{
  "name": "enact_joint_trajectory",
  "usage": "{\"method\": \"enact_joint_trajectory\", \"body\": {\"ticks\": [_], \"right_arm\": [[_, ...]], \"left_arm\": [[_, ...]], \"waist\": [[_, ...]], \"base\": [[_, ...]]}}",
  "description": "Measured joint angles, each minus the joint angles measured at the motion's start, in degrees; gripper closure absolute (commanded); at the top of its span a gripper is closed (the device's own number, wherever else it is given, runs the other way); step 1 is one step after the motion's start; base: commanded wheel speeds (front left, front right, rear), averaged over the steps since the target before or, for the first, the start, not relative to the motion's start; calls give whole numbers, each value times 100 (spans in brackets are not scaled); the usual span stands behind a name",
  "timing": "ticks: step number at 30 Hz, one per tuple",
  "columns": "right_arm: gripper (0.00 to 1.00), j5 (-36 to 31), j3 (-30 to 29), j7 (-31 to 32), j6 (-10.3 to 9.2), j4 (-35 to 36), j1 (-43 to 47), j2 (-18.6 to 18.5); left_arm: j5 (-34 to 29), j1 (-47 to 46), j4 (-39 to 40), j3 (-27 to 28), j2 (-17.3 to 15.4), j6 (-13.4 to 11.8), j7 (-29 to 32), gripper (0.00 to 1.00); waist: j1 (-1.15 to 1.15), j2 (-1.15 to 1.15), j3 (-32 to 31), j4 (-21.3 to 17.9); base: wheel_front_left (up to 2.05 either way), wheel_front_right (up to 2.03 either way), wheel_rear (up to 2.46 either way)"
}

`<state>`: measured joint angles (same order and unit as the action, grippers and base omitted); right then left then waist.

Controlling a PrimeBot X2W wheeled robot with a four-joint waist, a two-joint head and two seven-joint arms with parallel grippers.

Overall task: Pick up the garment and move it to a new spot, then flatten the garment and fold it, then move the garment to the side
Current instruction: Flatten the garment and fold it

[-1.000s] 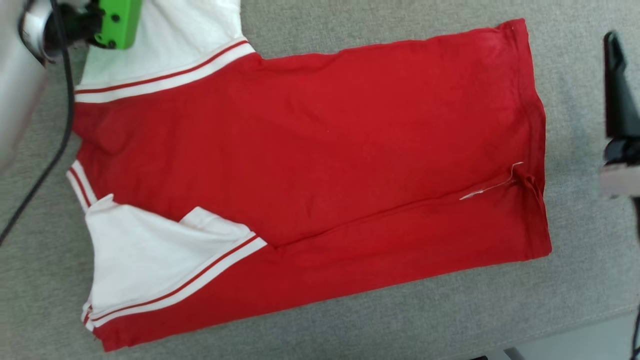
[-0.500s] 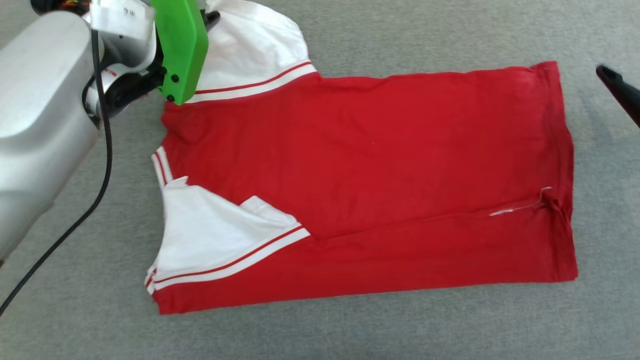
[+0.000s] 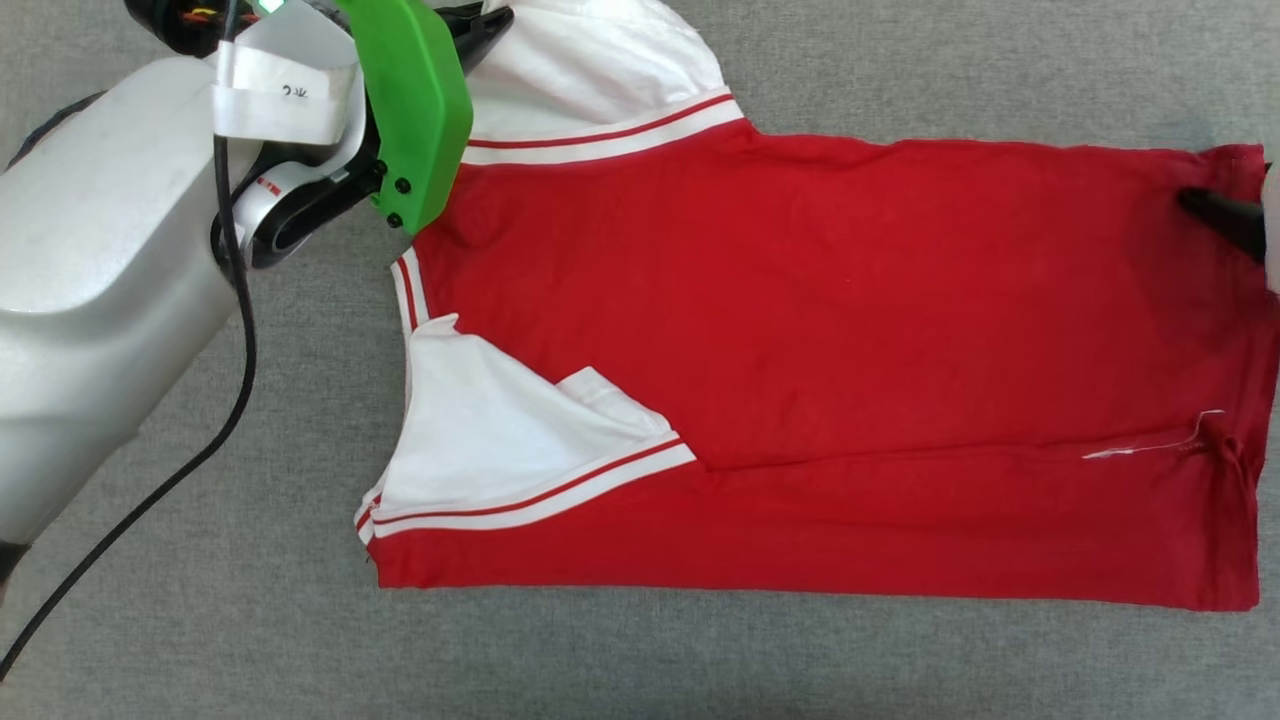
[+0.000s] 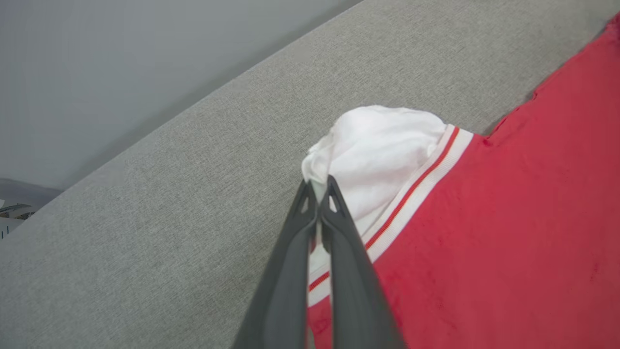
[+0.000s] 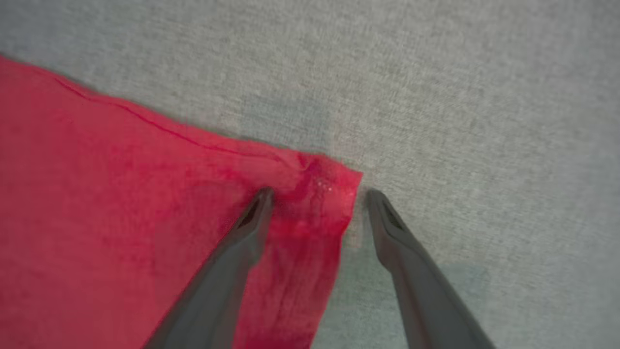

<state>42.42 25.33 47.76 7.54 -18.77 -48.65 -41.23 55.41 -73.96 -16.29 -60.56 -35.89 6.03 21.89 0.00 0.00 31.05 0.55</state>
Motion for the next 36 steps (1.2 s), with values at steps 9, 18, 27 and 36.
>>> {"method": "enact_joint_trajectory", "body": {"ticks": [9,18,27,36], "right_arm": [[100,224,323,-622,-8,-371,-23,-20],[100,396,570,-2121,-2,-237,292,38],[100,587,598,-3091,-2,350,1460,-259],[100,557,198,-3535,-1,903,2987,-348]], "left_arm": [[3,162,-176,1,16,-2,-231,100],[93,689,-405,-18,-34,31,-679,100],[178,1738,201,-164,-502,-241,-1003,100],[421,2938,1037,-353,-917,-850,-1282,100]], "waist": [[0,0,93,119],[0,0,-439,20],[0,0,-1175,-60],[0,0,-1784,-78]], "base": [[0,0,0],[0,0,0],[0,0,0],[0,0,0]]}}
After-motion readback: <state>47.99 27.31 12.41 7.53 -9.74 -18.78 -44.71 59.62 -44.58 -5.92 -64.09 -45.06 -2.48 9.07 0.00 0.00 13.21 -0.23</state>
